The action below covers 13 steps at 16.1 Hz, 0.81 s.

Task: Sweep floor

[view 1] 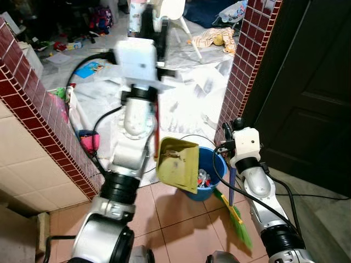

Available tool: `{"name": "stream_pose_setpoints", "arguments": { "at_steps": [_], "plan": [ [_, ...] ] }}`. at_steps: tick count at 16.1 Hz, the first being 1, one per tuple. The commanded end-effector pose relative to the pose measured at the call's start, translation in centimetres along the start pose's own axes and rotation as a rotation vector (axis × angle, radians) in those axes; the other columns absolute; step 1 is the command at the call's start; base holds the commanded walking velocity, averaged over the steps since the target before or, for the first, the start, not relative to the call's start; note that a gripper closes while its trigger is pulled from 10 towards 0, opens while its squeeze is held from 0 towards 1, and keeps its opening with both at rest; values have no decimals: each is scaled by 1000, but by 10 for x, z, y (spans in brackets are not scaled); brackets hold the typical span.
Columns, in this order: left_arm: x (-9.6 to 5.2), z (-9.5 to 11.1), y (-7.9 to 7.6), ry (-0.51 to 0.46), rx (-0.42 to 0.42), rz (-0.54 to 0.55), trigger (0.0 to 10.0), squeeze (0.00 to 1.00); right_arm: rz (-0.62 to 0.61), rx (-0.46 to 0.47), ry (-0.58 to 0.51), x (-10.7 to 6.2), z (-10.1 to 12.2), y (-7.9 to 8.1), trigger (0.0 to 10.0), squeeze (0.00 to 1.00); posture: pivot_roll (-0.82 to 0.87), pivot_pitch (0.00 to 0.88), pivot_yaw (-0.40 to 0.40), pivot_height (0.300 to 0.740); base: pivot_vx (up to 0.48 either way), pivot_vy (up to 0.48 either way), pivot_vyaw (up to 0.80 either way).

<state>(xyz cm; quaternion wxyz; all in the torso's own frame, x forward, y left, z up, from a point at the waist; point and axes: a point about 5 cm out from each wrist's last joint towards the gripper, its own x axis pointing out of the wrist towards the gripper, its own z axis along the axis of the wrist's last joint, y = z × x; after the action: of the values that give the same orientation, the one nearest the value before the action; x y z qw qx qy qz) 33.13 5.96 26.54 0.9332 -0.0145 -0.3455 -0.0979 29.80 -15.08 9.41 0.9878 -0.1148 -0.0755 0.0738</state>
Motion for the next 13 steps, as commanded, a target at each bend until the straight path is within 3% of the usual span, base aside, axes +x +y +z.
{"name": "stream_pose_setpoints", "arguments": {
  "at_steps": [1, 5, 8, 13],
  "plan": [
    [12, 11, -2, -65, 0, -1, 10000, 0, 0, -2, -55, 8, 11, 2, 10000, 0, -89, 0, 68, 740, 0, 0, 0],
    [42, 26, 16, -169, 128, 96, 10000, 0, -5, 0, -57, 8, 11, 3, 10000, 0, -94, 0, 75, 740, 0, 0, 0],
    [45, 25, 12, -196, 158, 86, 10000, 0, -3, 5, -56, 8, 11, 5, 10000, 0, -99, 0, 76, 740, 0, 0, 0],
    [16, 4, -46, -191, 79, -112, 10000, 0, -6, 6, -57, 6, 11, 6, 10000, 0, -118, 0, 85, 740, 0, 0, 0]
  ]
}}
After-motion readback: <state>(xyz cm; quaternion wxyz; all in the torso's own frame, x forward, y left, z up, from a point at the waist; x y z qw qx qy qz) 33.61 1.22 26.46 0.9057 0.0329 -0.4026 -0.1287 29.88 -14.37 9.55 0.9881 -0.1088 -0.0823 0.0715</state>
